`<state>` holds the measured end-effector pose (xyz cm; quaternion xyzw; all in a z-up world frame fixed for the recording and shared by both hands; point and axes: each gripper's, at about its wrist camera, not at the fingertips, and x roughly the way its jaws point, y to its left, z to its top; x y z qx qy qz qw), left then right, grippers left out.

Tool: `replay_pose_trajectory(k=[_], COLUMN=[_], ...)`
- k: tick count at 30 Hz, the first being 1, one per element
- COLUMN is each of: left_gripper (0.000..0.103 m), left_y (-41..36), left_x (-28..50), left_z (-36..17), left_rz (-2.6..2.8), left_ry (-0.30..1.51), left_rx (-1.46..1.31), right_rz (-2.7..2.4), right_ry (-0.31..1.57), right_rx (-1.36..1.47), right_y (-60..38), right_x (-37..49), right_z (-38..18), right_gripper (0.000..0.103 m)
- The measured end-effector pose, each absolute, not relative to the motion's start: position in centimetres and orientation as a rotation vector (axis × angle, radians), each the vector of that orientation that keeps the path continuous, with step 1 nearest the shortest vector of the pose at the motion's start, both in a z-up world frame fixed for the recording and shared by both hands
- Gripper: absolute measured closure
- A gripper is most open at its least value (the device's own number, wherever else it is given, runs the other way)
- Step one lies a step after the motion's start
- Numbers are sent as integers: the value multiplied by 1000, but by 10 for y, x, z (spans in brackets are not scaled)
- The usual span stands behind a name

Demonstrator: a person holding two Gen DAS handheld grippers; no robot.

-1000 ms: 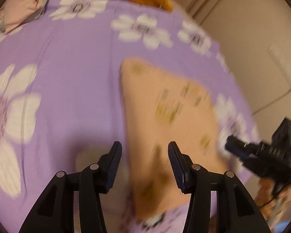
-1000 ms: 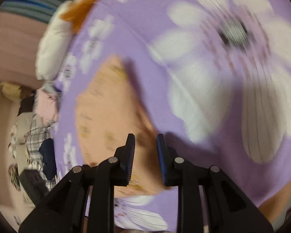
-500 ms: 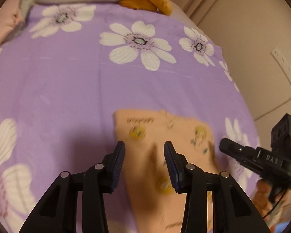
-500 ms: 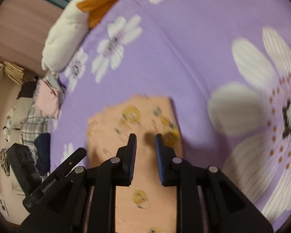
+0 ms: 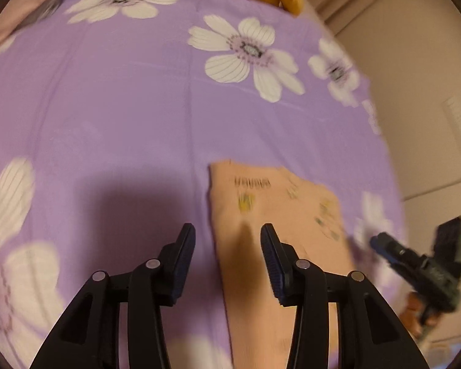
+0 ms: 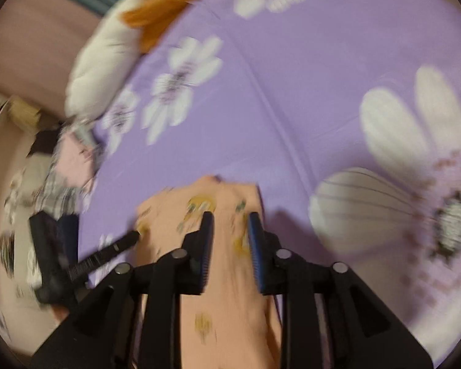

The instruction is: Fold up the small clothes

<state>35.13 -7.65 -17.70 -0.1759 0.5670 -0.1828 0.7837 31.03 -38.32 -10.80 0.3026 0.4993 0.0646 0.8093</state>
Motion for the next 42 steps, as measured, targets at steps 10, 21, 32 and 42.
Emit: replay_pose_trajectory(k=[10,21,32,42], left_gripper=[13,11,74,80], left_y=[-64,-133,-133,-141], left_x=[316,361,357,358], left_z=[-233,-248,-270,-256], left_rz=[-726,-984,-837,-643], left_ry=[1416,1438,1401,1449], left_rx=[-680,-785,-686,-687], right_rz=[394,672,593,496], right_ry=[1269,1255,1172,1144], right_rx=[867,971,845,764], right_y=[-391,-345,-342,-332], right_x=[279,311,305,305], right_z=[-168,-193,-208,-196], right_gripper=[28,26,83,82])
